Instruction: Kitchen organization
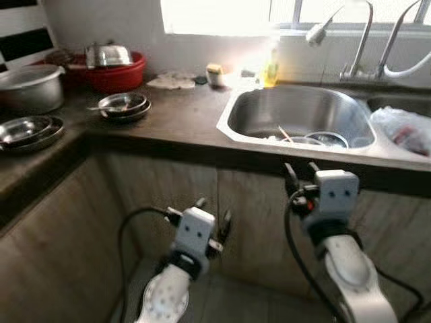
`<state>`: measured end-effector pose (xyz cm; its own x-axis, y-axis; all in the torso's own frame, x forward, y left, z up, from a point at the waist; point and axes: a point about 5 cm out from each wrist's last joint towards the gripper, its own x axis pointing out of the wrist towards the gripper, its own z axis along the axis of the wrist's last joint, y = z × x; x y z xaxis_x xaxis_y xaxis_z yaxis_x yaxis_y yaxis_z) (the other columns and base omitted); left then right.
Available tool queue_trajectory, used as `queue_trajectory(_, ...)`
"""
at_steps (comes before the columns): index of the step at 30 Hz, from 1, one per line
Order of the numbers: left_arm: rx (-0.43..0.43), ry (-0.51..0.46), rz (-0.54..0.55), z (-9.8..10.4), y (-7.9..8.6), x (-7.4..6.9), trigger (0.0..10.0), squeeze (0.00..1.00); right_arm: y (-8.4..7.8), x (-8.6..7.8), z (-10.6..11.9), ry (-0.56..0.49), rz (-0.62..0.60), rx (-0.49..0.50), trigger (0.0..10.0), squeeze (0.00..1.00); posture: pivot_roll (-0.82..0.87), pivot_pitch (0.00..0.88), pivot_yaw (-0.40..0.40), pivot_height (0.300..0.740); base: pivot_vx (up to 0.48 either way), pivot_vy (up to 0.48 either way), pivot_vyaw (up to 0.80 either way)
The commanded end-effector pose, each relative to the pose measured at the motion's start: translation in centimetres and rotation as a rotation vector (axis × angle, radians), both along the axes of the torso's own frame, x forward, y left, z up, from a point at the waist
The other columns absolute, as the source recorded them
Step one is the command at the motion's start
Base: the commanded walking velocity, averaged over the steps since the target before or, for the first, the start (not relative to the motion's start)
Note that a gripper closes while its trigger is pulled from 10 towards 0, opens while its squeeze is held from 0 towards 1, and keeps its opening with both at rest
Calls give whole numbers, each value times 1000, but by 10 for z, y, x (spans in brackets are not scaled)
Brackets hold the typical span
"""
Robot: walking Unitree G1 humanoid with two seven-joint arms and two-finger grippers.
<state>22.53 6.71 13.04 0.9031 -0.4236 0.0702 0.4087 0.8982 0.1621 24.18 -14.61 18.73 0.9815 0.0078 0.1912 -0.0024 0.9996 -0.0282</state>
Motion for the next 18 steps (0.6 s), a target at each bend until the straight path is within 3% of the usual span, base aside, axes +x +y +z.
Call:
queue_trajectory(1, 16, 4, 16, -1, 6, 1, 10000, 0, 5, 0, 4, -16, 17, 12, 10000, 0, 168, 0, -24, 740, -307, 0, 0)
queue_trajectory(13, 19, 9, 18, -3, 6, 1, 10000, 0, 4, 1, 4, -11, 14, 6, 10000, 0, 168, 0, -25, 740, -283, 0, 0)
queue_trajectory(18, 16, 9, 21, -2, 6, 1, 10000, 0, 5, 1, 4, -11, 15, 11, 10000, 0, 169, 1, -24, 740, 0, 0, 0)
